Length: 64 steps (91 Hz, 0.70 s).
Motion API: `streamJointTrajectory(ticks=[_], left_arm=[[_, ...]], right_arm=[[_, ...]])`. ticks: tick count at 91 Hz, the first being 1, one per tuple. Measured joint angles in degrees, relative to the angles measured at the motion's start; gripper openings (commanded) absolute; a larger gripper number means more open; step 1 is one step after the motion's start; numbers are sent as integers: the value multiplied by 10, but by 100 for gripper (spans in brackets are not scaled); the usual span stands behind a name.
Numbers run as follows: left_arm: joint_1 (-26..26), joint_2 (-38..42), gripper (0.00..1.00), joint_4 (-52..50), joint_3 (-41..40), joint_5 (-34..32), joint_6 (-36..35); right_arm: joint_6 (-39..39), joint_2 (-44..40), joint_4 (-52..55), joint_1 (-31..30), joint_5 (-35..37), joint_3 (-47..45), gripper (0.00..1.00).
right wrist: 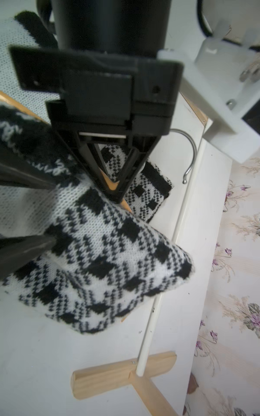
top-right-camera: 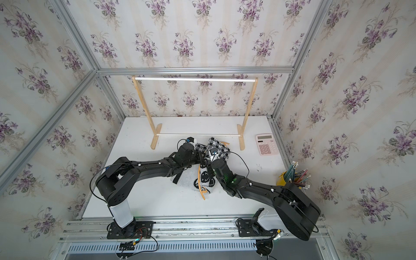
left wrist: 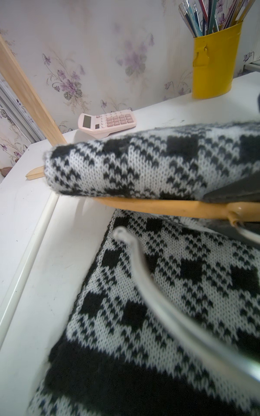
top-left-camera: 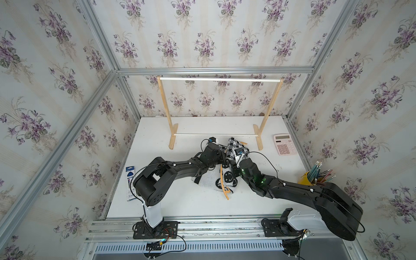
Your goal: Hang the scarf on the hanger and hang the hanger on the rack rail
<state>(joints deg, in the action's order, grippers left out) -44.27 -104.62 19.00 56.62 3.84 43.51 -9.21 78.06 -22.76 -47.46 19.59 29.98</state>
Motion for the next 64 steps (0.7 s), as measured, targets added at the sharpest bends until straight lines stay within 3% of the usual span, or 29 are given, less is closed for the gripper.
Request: streamJointTrajectory(ticks=[27, 64], left_arm=[[-4, 21, 0, -45, 28, 6, -14], [-11, 30, 0, -78, 42, 5, -28]], right_arm=[[-16, 70, -110, 8, -67, -25, 41], [-58, 237, -371, 24, -207, -39, 43]])
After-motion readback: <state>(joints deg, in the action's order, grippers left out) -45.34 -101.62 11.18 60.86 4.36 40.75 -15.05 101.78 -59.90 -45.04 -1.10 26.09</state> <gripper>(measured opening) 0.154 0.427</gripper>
